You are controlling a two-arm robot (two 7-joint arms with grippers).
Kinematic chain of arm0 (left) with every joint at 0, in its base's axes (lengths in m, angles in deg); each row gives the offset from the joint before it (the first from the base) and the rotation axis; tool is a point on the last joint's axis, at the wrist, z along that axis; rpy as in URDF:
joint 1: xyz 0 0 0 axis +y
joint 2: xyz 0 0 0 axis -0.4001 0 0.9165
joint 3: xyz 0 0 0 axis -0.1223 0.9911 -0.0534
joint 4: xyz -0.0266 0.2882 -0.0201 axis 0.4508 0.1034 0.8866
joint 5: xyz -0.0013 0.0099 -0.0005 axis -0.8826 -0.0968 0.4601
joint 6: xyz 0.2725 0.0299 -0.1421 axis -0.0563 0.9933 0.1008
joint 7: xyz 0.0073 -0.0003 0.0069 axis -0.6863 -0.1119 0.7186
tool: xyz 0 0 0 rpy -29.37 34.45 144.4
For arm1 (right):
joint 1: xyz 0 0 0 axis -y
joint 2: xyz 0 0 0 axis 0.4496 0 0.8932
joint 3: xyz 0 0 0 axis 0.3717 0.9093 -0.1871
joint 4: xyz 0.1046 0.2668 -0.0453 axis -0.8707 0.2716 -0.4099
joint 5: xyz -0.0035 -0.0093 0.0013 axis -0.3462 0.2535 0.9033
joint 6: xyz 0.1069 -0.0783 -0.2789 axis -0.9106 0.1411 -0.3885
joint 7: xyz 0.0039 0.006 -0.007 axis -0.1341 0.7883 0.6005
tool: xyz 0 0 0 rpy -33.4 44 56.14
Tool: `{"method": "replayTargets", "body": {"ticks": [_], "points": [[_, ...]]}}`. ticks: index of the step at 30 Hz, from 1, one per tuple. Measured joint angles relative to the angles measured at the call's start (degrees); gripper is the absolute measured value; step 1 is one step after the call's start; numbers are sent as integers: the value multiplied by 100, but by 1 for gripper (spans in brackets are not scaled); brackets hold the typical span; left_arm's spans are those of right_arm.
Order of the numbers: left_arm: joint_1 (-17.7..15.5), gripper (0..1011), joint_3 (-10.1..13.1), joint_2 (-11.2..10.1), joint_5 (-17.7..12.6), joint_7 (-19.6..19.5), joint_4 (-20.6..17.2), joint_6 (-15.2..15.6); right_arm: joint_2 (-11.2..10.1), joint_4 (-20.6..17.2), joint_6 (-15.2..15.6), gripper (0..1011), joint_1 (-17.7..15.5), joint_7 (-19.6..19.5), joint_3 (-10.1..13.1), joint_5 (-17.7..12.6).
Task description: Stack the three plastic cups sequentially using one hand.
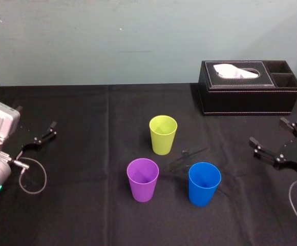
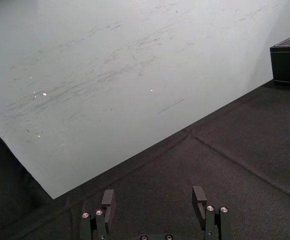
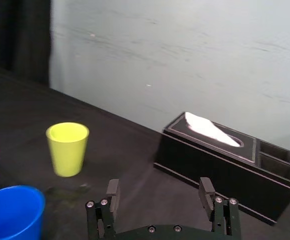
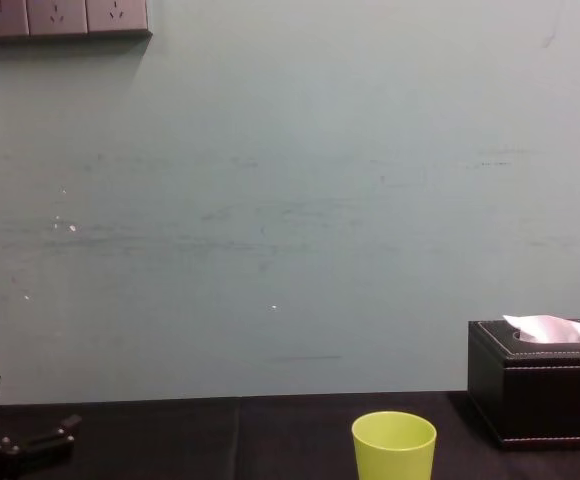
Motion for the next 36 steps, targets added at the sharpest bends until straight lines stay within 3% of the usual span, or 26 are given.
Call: {"method": "replayTargets", "body": {"ticks": [6, 16, 24, 36], "points": [[0, 1011, 0, 0, 0, 0, 0, 0, -275, -64, -296, 1003, -331, 607, 160, -167], [0, 1011, 0, 0, 0, 0, 0, 0, -432, 84, -518, 1003, -459, 1453, 38, -167], [1, 1011, 0, 0, 0, 0, 0, 0, -331, 249, -473, 1003, -350, 1993, -148, -221], [0, 1012, 0, 0, 0, 0, 0, 0, -102, 261, -294, 1003, -310, 2125, -295, 51]]}}
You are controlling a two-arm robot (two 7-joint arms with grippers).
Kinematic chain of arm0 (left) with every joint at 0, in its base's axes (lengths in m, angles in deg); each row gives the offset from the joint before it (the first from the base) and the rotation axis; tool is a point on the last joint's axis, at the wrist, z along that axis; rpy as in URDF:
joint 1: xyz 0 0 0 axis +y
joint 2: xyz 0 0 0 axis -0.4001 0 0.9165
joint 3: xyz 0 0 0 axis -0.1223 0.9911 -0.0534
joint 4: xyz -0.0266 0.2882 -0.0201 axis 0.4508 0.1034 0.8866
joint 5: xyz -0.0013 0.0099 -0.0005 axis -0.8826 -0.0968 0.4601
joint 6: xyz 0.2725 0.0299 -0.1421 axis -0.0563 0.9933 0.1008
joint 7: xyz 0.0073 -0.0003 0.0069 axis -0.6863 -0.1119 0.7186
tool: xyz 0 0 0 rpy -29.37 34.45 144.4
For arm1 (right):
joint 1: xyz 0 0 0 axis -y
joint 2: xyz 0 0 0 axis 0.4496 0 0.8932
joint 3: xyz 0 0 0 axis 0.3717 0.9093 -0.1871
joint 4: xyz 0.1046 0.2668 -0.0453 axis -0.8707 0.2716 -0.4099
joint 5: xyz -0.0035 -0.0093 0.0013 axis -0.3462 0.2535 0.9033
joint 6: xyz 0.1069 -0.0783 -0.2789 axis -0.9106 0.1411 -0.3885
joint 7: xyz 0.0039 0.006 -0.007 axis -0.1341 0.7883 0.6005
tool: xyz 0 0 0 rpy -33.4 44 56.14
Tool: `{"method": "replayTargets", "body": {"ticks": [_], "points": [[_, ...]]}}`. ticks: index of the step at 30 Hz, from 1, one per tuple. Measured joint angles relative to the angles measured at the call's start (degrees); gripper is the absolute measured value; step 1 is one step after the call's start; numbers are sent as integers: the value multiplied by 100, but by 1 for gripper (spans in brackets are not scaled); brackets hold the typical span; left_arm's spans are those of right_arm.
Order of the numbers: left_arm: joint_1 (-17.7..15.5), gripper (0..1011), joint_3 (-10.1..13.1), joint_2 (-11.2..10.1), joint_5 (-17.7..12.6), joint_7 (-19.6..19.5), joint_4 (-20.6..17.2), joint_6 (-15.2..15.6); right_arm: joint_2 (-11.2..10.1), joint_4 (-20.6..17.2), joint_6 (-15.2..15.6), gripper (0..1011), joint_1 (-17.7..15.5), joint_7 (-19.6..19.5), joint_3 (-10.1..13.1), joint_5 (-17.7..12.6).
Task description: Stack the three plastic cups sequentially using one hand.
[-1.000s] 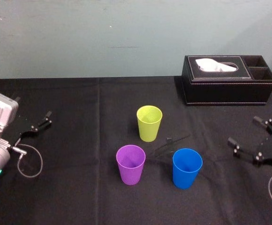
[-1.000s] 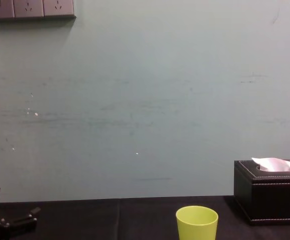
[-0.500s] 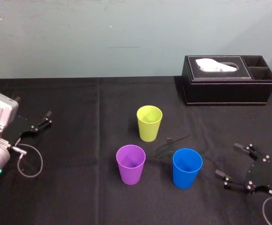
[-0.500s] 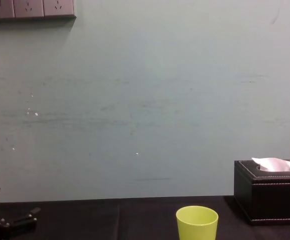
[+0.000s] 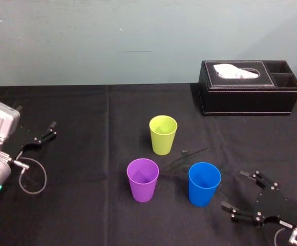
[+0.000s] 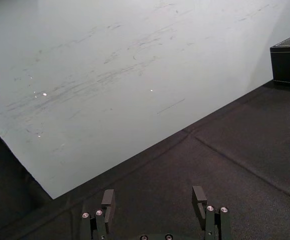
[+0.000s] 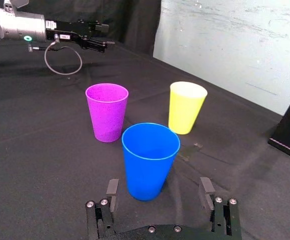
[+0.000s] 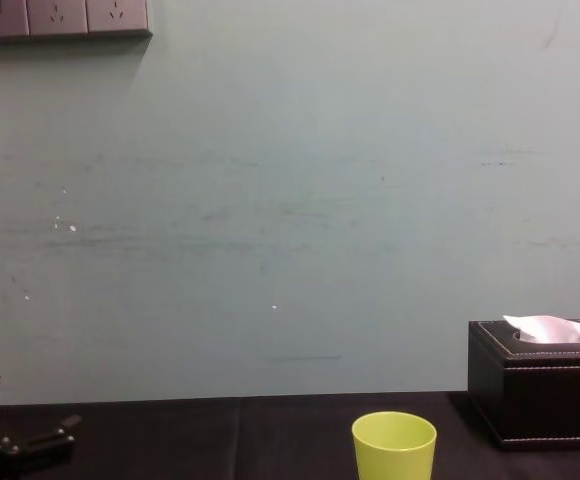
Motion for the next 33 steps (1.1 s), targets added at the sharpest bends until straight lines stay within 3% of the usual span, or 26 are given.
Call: {"method": "replayTargets", "body": {"ticks": [17, 33], "points": [[0, 1011, 0, 0, 0, 0, 0, 0, 404, 248, 381, 1002, 222, 338, -80, -30], [0, 1011, 0, 0, 0, 0, 0, 0, 638, 396, 514, 1003, 550, 450, -250, 68]]}}
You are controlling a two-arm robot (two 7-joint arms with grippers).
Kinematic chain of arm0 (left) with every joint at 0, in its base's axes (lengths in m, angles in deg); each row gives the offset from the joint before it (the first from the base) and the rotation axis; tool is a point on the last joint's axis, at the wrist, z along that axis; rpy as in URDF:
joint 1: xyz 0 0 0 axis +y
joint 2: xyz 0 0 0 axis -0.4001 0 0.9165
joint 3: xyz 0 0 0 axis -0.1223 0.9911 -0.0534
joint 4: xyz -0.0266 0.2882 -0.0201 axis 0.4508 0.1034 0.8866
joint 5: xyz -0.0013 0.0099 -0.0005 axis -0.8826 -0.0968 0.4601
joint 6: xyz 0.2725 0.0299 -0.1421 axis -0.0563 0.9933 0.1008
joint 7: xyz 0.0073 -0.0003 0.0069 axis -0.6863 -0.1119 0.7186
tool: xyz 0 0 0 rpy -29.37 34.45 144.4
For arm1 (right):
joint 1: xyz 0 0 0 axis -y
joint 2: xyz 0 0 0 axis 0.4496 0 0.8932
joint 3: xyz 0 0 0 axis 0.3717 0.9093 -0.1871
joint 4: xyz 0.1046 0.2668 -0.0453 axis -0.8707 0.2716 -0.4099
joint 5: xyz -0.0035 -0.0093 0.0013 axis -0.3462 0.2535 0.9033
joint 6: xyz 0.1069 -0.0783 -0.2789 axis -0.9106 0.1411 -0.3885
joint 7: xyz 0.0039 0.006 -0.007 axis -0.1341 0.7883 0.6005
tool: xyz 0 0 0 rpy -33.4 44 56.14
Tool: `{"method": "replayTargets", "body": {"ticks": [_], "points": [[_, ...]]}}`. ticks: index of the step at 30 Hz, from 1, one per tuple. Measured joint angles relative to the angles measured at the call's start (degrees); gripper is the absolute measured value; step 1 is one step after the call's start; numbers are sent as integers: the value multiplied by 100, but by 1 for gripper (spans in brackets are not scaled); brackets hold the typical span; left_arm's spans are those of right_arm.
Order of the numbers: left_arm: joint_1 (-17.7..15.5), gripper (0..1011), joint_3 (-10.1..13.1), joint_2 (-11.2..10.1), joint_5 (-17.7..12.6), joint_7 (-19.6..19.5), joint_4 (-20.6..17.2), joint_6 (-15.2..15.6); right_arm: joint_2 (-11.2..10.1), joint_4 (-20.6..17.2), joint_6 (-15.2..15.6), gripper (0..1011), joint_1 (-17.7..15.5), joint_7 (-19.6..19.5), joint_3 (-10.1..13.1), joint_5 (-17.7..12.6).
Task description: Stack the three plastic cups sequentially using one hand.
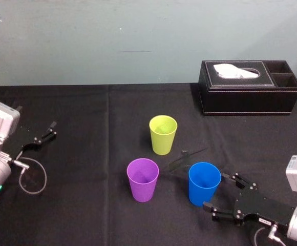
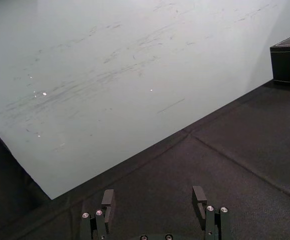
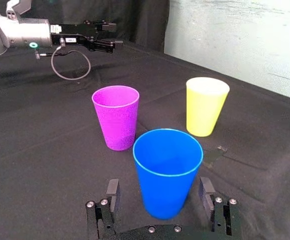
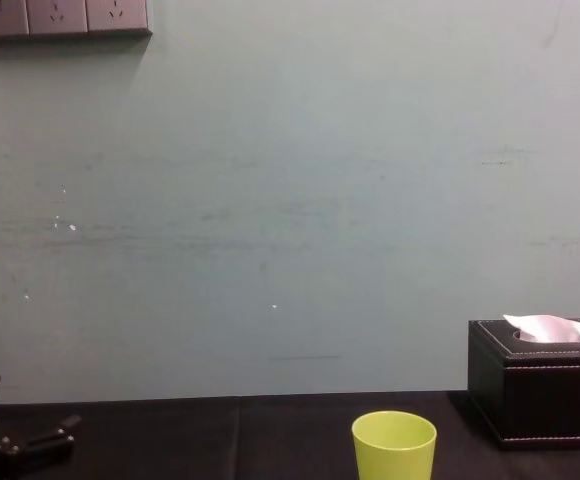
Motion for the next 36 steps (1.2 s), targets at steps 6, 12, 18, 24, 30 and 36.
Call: {"method": "replayTargets", "body": {"ticks": [6, 12, 18, 24, 30, 36], "points": [[0, 1011, 0, 0, 0, 0, 0, 0, 64, 33, 37, 1003, 116, 3, -66, 32], [0, 1011, 0, 0, 0, 0, 0, 0, 154, 122, 82, 1003, 286, -15, -149, 109], [0, 1011, 0, 0, 0, 0, 0, 0, 249, 251, 144, 1003, 469, -61, -244, 187], [0, 1011, 0, 0, 0, 0, 0, 0, 325, 319, 156, 1003, 601, -95, -322, 265], [0, 1011, 0, 0, 0, 0, 0, 0, 344, 323, 161, 1003, 635, -93, -343, 275], [0, 1011, 0, 0, 0, 0, 0, 0, 343, 322, 161, 983, 631, -93, -339, 275]]}}
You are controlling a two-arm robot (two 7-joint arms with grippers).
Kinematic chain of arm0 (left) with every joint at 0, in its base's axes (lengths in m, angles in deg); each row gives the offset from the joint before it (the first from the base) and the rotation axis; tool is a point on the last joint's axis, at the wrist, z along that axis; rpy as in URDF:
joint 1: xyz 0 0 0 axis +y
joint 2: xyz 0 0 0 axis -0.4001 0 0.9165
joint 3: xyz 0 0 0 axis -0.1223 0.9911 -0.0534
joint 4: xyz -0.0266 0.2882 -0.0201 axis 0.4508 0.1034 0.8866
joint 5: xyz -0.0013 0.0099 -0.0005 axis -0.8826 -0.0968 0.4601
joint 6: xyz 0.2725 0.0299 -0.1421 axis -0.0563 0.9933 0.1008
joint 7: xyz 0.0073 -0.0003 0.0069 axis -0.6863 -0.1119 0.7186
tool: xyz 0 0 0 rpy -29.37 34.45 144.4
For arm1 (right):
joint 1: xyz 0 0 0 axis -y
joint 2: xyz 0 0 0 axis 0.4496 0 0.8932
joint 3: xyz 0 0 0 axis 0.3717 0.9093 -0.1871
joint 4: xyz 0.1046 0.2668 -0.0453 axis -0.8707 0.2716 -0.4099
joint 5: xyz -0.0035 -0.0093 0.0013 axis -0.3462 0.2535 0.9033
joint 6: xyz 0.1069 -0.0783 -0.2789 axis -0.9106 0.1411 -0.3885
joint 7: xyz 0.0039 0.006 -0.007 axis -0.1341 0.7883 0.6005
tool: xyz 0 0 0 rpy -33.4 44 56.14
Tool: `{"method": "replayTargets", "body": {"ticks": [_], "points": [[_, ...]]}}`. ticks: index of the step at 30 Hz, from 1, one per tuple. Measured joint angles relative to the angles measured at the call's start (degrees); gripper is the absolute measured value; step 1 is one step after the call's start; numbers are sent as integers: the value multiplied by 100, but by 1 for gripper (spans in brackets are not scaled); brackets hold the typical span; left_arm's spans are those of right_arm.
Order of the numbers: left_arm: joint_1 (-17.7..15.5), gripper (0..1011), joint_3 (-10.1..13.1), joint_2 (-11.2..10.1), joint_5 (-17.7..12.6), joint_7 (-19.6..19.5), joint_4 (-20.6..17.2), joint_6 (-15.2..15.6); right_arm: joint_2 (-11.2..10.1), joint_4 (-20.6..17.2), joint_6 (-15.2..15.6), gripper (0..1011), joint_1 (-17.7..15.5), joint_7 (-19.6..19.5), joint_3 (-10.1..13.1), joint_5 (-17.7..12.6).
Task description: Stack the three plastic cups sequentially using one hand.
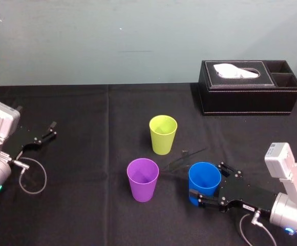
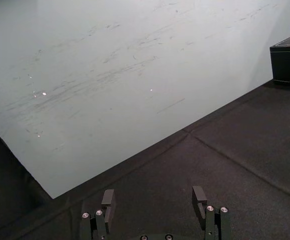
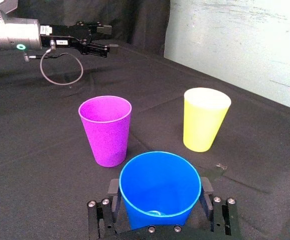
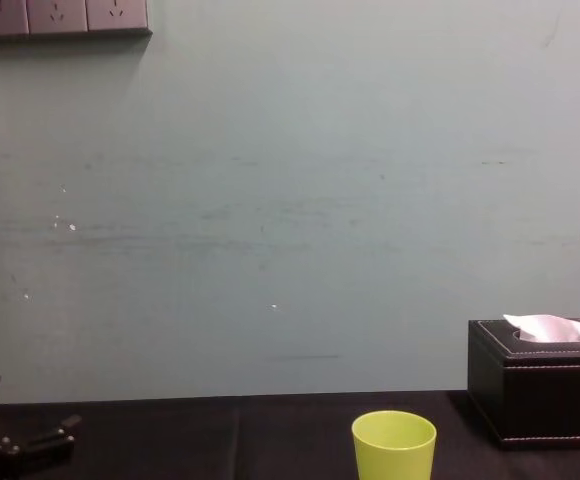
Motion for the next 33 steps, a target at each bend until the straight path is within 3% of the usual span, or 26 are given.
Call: {"method": "replayTargets", "body": {"ticks": [6, 11, 33], "points": [[0, 1011, 0, 0, 0, 0, 0, 0, -3, 0, 0, 824, -3, -1, 4, -1], [0, 1012, 0, 0, 0, 0, 0, 0, -4, -1, -1, 760, -6, -1, 7, -2], [0, 1011, 0, 0, 0, 0, 0, 0, -9, -9, -8, 732, -14, -11, 15, -5]]}}
